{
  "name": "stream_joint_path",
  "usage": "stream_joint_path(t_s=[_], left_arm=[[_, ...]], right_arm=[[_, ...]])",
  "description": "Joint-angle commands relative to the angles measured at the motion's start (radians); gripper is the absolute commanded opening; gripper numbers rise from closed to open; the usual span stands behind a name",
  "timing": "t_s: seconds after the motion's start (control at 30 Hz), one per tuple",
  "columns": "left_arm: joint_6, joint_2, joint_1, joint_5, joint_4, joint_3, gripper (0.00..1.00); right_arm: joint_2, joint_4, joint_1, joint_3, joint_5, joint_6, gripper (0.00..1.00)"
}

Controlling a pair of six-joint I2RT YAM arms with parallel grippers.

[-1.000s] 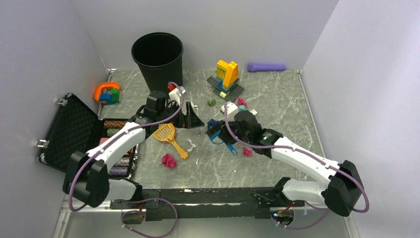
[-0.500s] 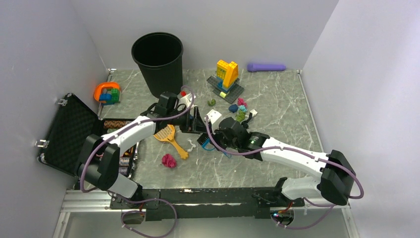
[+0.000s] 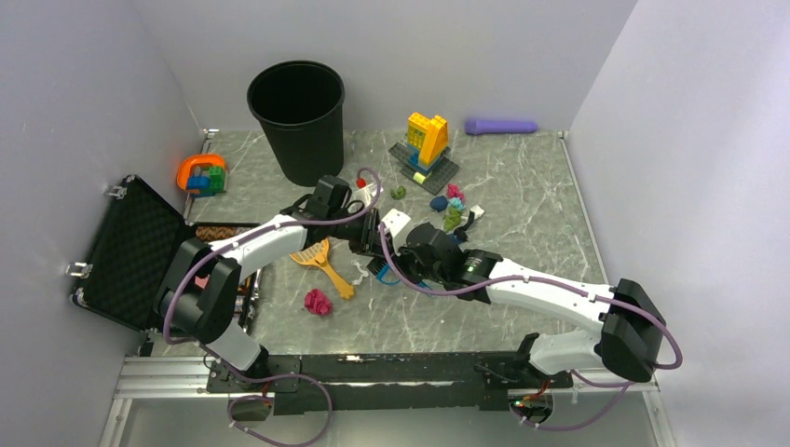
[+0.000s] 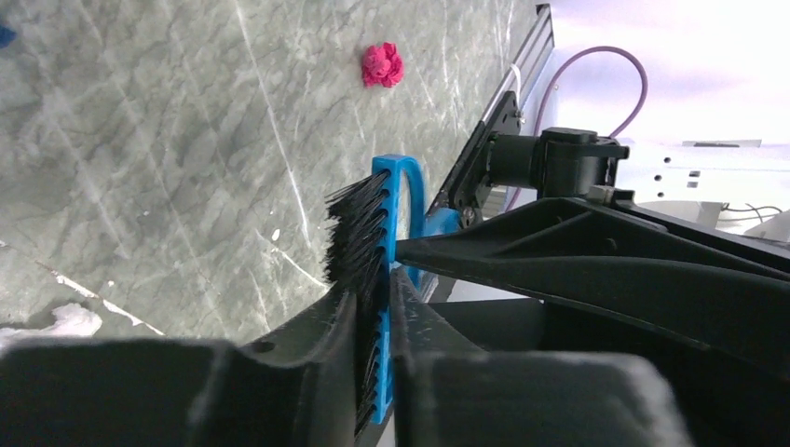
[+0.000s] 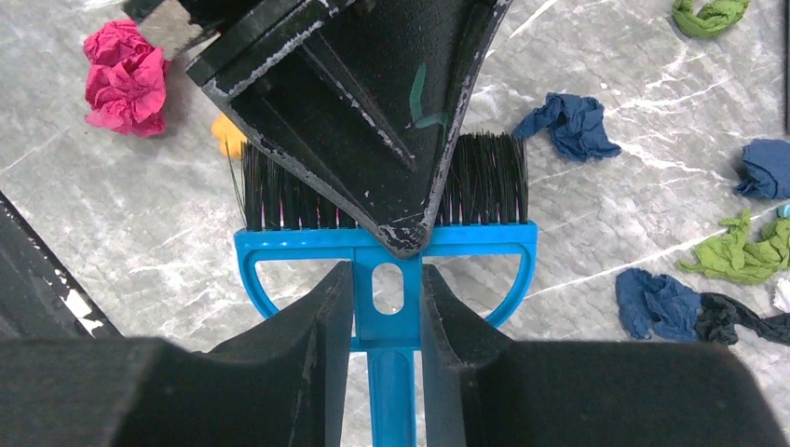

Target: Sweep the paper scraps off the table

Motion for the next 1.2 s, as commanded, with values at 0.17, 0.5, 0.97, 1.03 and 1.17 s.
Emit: stream_joint_path(t_s=[0.17, 0.5, 0.97, 1.03, 1.17], left_arm=[[0.010, -0.057, 0.009, -0.007, 0.051, -0.021, 0.00], [-0.163, -0.254, 0.170, 0.086, 0.437, -0.243, 0.00], [-0.500, -0.413, 0.193, 0.105, 0.911, -0.394, 0.00], [-0.526, -0.408, 0.193, 0.109, 0.942, -0.397, 0.00], [-0.531, -0.400, 0.193, 0.106, 0.940, -0.399, 0.00]], right_arm=[[-0.064, 0.073, 0.009, 0.015, 0.087, 0.044, 0.82], [-0.332, 0.045, -0.243, -0.085, -0.160, 0.342, 0.89], [-0.330, 0.804, -0.445, -0.398, -0.602, 0.861, 0.85], [-0.298, 0.905, -0.436, -0.419, -0.630, 0.893, 0.81], [-0.266, 1.005, -0.394, -0.430, -0.628, 0.897, 0.76]])
